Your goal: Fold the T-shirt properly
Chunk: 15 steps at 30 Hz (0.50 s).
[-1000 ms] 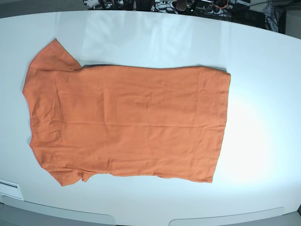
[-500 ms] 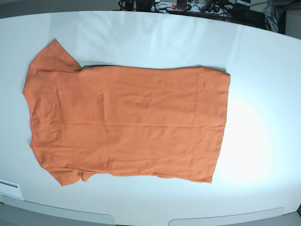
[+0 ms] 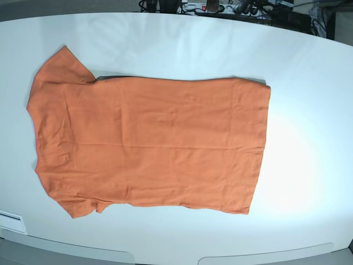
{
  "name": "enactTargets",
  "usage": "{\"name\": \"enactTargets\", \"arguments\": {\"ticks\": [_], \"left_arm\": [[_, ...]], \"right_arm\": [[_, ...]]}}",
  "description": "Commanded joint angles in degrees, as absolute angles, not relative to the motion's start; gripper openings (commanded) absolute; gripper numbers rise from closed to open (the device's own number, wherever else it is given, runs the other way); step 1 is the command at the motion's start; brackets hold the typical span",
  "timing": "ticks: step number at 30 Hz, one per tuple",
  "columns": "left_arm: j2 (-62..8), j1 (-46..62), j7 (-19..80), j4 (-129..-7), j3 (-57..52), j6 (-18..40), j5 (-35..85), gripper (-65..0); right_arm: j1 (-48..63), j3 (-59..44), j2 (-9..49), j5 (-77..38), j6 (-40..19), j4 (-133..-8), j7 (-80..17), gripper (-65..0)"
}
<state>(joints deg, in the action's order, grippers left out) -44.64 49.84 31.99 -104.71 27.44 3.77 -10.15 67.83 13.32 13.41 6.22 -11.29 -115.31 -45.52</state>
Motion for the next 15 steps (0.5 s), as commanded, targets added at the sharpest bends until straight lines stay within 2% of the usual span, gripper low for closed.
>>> {"name": "enactTargets", "arguments": {"ticks": [1, 4, 9, 15], "left_arm": [[-45.74, 51.31, 31.86, -108.22, 26.74, 2.74, -11.84, -65.0], [-47.0, 53.32, 34.46, -116.22, 23.24, 2.5, -15.09, -65.0], [-46.98, 54.13, 35.35, -128.01, 15.75, 2.96, -14.57, -65.0], [-46.98, 54.11, 32.73, -134.26, 9.17, 2.96, -14.59, -65.0]], "right_arm": [[70.0, 13.45, 13.56, 8.54, -10.66, -118.48, -45.58, -65.0], [72.82, 13.45, 13.56, 16.86, -7.77, -125.27, -45.78, -65.0], [73.78, 13.45, 14.46, 23.9, -5.91, -133.99, -45.95, -65.0], [73.58, 13.39, 14.48, 32.67, -2.26, -135.0, -44.56, -65.0]]}}
